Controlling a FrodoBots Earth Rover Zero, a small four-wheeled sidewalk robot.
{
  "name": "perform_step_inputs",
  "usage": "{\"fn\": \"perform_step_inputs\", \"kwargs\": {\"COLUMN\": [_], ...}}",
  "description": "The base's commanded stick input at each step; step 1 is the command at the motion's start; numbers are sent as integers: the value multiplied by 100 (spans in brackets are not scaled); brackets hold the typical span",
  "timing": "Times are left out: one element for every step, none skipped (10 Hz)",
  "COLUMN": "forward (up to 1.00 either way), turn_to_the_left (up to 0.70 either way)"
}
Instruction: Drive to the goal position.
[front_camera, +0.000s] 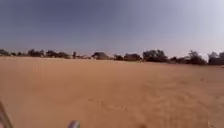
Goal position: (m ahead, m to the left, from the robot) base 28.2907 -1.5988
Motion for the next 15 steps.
{"fn": "perform_step_inputs", "kwargs": {"forward": [70, 70, 70, 70, 70, 70, 70, 70, 70, 70, 70, 70, 70, 70, 70], "turn_to_the_left": [0, 0, 0, 0, 0, 0, 0, 0, 0, 0, 0, 0, 0, 0, 0]}}
